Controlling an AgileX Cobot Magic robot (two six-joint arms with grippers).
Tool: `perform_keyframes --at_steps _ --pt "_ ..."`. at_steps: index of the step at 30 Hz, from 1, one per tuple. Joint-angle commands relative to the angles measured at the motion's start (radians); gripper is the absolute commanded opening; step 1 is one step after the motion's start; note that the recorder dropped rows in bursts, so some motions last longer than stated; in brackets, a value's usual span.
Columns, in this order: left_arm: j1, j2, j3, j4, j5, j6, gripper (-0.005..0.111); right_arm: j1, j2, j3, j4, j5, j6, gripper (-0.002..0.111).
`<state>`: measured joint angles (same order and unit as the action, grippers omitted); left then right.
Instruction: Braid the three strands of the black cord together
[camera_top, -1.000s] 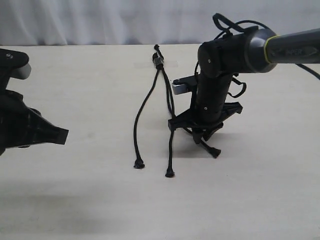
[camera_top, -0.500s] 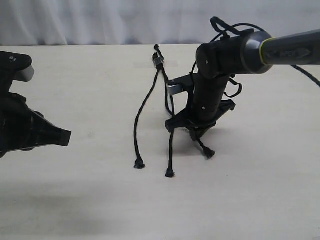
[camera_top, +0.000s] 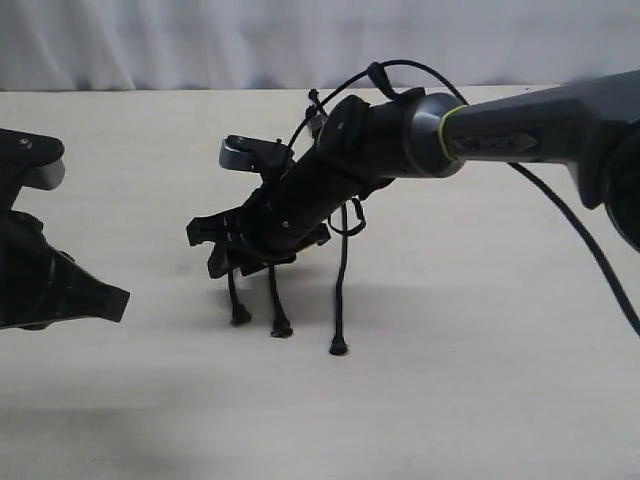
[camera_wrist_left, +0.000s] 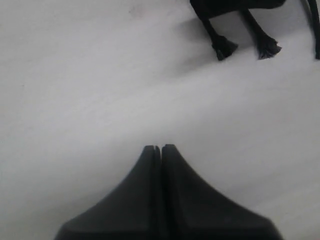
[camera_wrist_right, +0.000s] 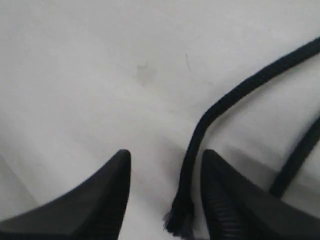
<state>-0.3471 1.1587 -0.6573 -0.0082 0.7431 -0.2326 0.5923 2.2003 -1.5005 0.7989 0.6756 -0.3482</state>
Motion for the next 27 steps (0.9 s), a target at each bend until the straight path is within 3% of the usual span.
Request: perform_keyframes --at_steps 1,6,16,18,22,27 --pt "-0.003 0.003 -0.010 -0.012 -0.019 -0.004 0.000 -0.013 -0.076 0.000 -0.264 0.075 0.149 0.050" --pt "-0.003 0.003 -0.010 -0.012 -0.063 -0.004 0.000 0.020 -0.110 0.002 -0.599 0.102 0.398 0.050" --pt "-0.003 0.003 -0.010 -0.012 -0.083 -0.004 0.000 0.073 0.011 0.013 -0.614 0.077 0.419 0.047" --pt "-0.003 0.003 -0.010 -0.012 -0.083 -0.004 0.000 0.073 0.024 0.013 -0.623 0.077 0.412 0.040" --pt "-0.003 0.003 -0.010 -0.012 -0.083 -0.004 0.000 0.073 0.018 0.013 -0.698 0.115 0.412 0.004" --pt "-0.003 0.003 -0.010 -0.012 -0.085 -0.004 0.000 0.038 -0.075 0.013 -0.715 0.144 0.405 0.004"
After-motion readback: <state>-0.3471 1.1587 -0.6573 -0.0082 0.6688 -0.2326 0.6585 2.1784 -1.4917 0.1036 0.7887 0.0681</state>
